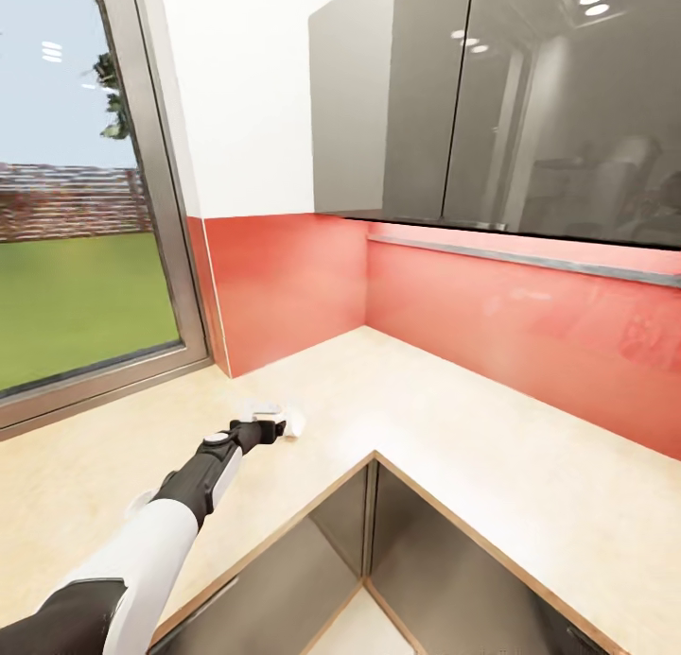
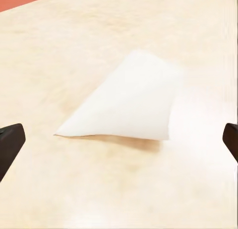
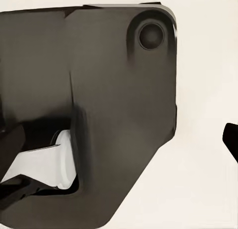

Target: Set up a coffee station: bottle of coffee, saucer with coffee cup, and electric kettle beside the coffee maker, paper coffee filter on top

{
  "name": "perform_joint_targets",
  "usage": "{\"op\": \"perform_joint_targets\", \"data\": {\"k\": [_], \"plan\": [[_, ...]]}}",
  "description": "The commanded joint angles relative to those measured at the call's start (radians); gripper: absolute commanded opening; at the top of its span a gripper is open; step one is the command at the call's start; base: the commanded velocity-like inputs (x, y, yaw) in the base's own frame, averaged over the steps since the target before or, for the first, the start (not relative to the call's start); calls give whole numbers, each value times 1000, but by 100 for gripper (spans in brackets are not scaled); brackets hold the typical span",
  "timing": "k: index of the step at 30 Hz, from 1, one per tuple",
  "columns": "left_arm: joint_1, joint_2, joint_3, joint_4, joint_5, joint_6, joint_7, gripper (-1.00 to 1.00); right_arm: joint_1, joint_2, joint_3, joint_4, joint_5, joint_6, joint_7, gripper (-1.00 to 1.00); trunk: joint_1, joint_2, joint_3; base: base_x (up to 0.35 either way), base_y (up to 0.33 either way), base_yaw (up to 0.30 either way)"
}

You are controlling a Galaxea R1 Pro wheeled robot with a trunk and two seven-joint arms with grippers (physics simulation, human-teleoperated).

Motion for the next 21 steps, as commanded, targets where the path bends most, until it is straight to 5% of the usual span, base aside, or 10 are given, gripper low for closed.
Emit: {"op": "perform_joint_targets", "data": {"k": [1,7,21], "plan": [[0,-1,6,-2,-7,6,-6,100,-1,0,1,2,-6,-4,1,100,0,-1,0,0,0,-289],[2,-1,6,-2,-7,6,-2,100,-1,3,1,2,-6,-4,1,100,0,-1,0,0,0,-226],[-15,-1,29,-16,-24,-17,0,100,-1,20,0,-16,-11,-13,9,100,0,-1,0,47,0,-41]]}}
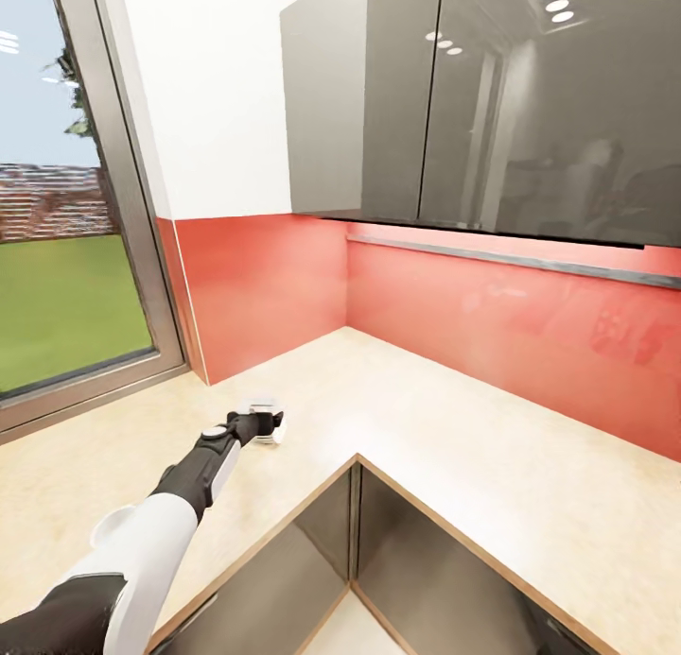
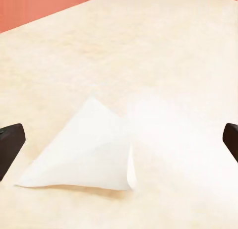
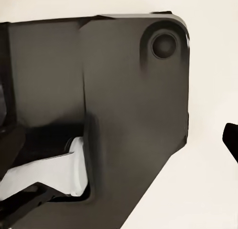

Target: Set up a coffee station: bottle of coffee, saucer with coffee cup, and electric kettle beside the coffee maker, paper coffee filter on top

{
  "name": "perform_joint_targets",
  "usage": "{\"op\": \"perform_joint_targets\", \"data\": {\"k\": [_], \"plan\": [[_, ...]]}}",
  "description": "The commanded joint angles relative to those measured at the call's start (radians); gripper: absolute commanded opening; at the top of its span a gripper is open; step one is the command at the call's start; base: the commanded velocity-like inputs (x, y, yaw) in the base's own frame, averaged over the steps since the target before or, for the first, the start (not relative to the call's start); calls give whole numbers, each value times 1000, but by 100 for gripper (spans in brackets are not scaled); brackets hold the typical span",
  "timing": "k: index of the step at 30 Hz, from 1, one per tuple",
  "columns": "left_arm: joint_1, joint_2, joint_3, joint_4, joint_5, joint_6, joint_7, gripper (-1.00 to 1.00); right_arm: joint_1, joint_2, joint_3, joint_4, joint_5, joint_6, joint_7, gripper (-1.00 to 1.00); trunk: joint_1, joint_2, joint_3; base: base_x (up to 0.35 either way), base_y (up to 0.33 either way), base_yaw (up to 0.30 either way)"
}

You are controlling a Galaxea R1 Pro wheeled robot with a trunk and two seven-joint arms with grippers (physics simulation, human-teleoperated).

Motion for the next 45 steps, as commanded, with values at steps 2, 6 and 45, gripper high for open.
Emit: {"op": "perform_joint_targets", "data": {"k": [2,6,45], "plan": [[0,-3,16,-13,-10,0,-5,100,0,6,0,-10,-6,-10,1,100,0,-1,-1,0,0,0],[23,-3,17,-36,-10,-7,-6,100,0,18,0,-33,-5,-12,0,100,0,-1,-1,0,0,0],[75,-3,10,-30,-15,-9,-4,100,0,19,2,-81,-5,-12,-1,100,0,-1,-1,54,0,0]]}}
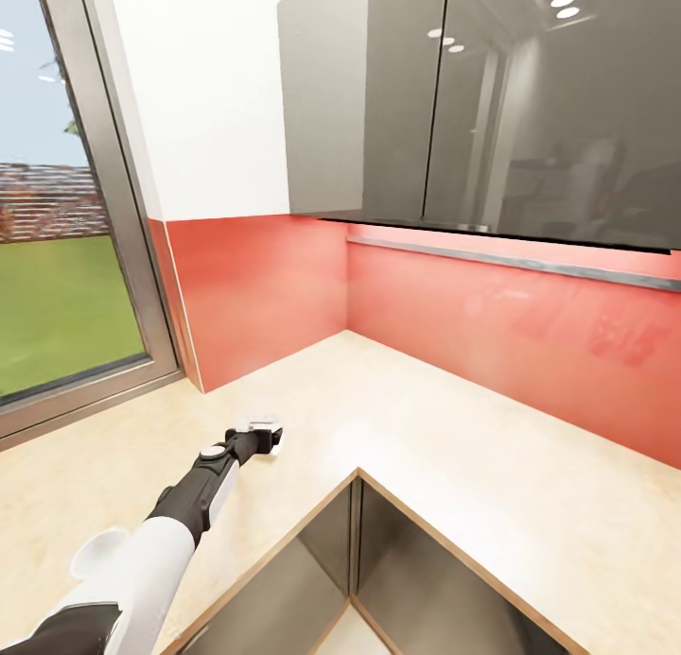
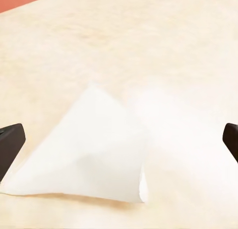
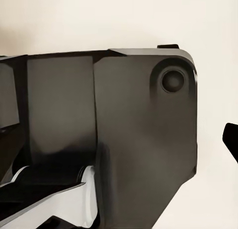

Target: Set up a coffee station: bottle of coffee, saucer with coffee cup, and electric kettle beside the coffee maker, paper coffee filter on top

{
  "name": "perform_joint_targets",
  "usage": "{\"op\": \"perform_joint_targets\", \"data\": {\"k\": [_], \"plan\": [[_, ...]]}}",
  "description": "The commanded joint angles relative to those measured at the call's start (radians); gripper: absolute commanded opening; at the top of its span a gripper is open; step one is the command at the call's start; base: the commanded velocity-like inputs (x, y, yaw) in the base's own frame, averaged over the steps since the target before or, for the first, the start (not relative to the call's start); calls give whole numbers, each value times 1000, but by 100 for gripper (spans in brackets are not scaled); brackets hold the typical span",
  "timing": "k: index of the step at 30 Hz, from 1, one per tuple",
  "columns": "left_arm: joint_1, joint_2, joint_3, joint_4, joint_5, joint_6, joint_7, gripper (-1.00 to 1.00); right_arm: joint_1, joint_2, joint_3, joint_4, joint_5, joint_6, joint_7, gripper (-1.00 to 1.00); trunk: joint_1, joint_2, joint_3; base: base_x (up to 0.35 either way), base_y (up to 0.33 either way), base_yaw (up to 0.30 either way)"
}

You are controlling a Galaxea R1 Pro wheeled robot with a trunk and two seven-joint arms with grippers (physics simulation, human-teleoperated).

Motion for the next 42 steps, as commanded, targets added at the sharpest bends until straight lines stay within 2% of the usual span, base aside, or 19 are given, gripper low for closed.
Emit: {"op": "perform_joint_targets", "data": {"k": [1,14,16,20,26,33,42], "plan": [[0,-1,8,-2,-9,5,-8,100,0,0,1,1,-7,-4,1,100,1,-1,0,137,0,0],[33,-1,13,-2,-9,5,-7,100,0,0,3,3,-5,-4,1,100,1,-1,0,26,0,0],[44,10,17,6,-10,13,0,100,0,9,4,2,-2,-4,1,100,1,-1,0,170,0,0],[56,15,18,7,-10,12,1,100,0,11,4,2,-2,-4,0,100,1,-1,0,182,0,0],[75,39,17,6,-6,12,6,100,0,14,4,2,-3,-4,1,100,1,-1,0,263,0,0],[77,41,16,6,-6,11,6,100,0,14,4,2,-4,-4,1,100,1,-1,0,204,0,0],[78,41,14,7,-7,12,4,100,0,14,4,2,-4,-4,1,100,1,-1,0,17,0,0]]}}
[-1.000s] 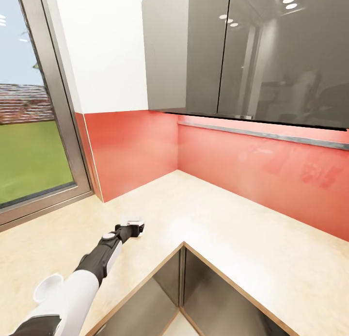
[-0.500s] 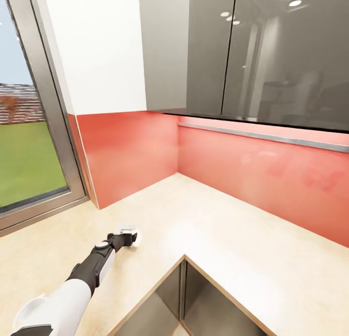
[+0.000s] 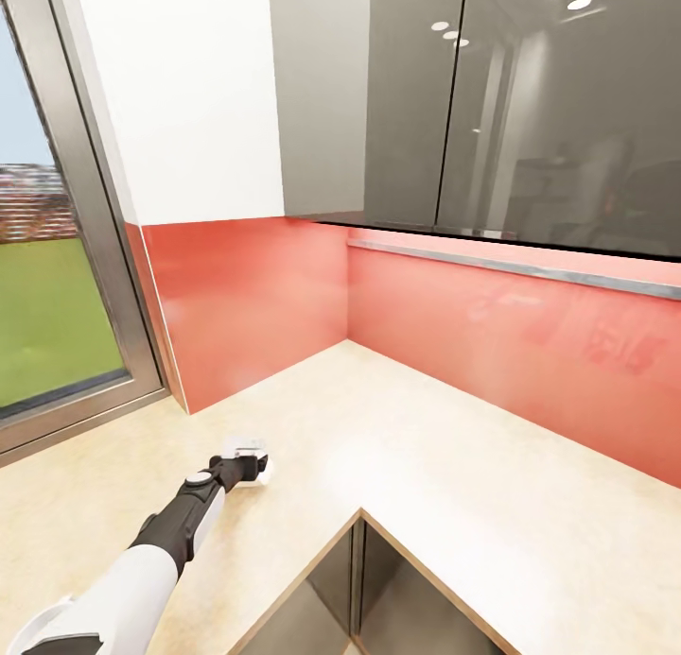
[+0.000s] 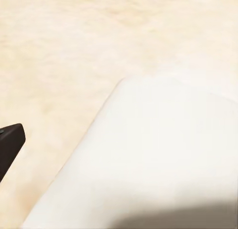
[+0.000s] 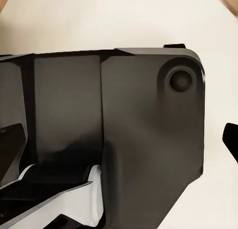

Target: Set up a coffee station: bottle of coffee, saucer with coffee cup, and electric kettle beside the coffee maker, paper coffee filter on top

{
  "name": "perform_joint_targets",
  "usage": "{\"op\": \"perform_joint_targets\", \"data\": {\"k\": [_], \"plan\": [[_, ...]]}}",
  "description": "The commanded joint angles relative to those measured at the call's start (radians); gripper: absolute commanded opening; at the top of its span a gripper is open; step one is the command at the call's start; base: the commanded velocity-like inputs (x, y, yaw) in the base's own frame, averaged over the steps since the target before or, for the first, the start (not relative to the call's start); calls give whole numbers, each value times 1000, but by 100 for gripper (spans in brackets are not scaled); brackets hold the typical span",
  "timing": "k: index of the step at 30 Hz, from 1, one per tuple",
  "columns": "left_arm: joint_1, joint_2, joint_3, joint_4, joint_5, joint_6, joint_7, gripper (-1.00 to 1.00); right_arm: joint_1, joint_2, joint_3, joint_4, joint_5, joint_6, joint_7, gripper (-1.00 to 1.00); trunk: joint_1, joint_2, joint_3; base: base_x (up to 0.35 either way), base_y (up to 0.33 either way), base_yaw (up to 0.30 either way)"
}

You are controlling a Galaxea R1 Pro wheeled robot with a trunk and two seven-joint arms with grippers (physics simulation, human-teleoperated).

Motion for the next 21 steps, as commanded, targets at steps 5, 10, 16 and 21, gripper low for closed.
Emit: {"op": "perform_joint_targets", "data": {"k": [5,10,16,21], "plan": [[0,-1,9,-1,-10,6,-8,100,0,0,1,1,-6,-4,1,100,0,-1,0,0,0,0],[3,0,10,0,-8,8,-7,100,0,0,1,1,-6,-4,1,100,0,-1,0,0,0,0],[32,0,11,-1,-6,10,-7,-100,0,0,1,1,-6,-4,2,100,0,-1,0,0,0,0],[35,-1,11,-3,-4,11,-7,-100,0,0,1,1,-6,-4,2,100,0,-1,0,0,0,0]]}}
